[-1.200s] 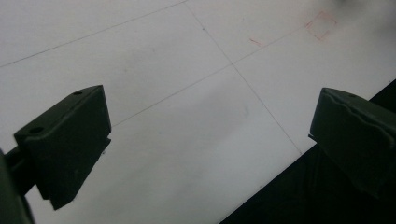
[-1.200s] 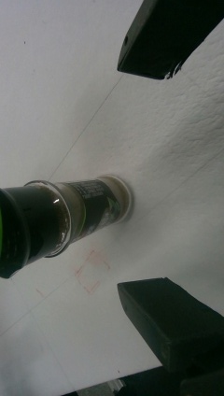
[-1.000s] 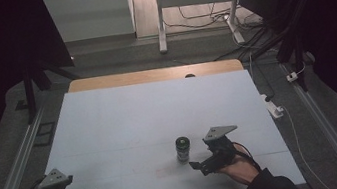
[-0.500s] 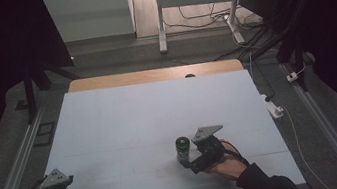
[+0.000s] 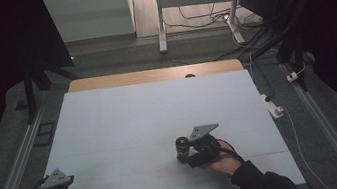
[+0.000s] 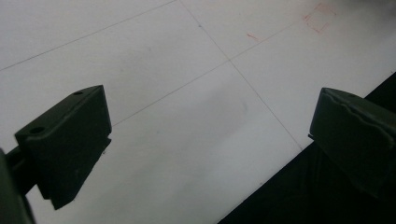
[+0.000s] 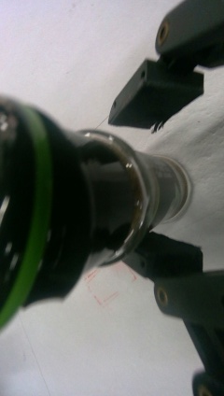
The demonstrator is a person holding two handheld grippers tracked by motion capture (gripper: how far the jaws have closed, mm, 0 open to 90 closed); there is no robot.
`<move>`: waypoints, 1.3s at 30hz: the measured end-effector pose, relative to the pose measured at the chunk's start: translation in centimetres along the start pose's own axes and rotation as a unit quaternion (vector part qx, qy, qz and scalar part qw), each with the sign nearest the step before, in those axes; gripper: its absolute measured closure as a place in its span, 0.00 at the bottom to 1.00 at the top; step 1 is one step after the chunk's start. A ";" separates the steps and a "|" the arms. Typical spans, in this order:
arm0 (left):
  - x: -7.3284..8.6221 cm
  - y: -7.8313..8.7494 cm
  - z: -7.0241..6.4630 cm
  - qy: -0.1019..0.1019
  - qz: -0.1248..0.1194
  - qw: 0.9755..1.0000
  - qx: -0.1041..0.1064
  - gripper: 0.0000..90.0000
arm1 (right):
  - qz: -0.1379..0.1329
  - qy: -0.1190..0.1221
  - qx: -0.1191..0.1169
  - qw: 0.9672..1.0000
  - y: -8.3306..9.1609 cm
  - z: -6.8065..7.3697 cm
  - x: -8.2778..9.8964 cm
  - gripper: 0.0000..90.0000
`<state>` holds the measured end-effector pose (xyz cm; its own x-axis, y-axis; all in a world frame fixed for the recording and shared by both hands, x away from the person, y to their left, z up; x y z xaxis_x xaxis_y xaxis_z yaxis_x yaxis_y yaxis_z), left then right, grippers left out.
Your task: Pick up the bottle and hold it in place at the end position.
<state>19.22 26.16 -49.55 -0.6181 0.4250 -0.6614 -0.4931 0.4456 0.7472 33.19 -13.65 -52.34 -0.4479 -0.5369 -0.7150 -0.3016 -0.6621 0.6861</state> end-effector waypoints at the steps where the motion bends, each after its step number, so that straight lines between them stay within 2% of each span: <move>1: 0.0 0.0 0.0 0.001 0.000 1.000 0.000 0.00 | 0.000 0.004 -0.003 1.000 0.0 0.1 0.0 0.49; 3: 0.0 0.0 0.0 0.001 -0.001 1.000 0.001 0.00 | 0.002 0.011 -0.011 1.000 -0.1 0.2 0.0 0.57; 6: 0.0 0.0 0.0 0.001 -0.001 1.000 0.001 0.00 | 0.004 0.028 -0.004 1.000 0.0 0.4 0.0 0.58; 18: 0.0 0.0 0.0 0.002 -0.002 1.000 0.001 0.01 | 0.008 0.036 0.007 0.999 0.1 0.6 -0.4 0.59; 32: 0.0 0.0 0.1 0.006 -0.001 1.000 0.003 0.01 | -0.006 0.013 -0.003 1.000 0.8 -0.3 -2.2 0.59; 39: 0.0 0.0 0.2 0.006 -0.001 1.000 0.004 0.01 | -0.007 0.017 -0.010 1.000 0.7 -0.5 -3.2 0.59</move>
<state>19.28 26.30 -49.57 -0.6241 0.4146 -0.6623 -0.4902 0.4524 0.7450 34.84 -12.70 -49.62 -0.4141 -0.5451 -0.7290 -0.2913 -0.6794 0.6735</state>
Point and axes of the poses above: each handheld gripper's, and its own axes: y roughly backward along the jaws, x roughly out of its underside, z roughly to its left, the point moved 2 cm from there along -y, roughly forward along the jaws, and after that the axes turned 8 degrees about -y, right-handed, at the moved point
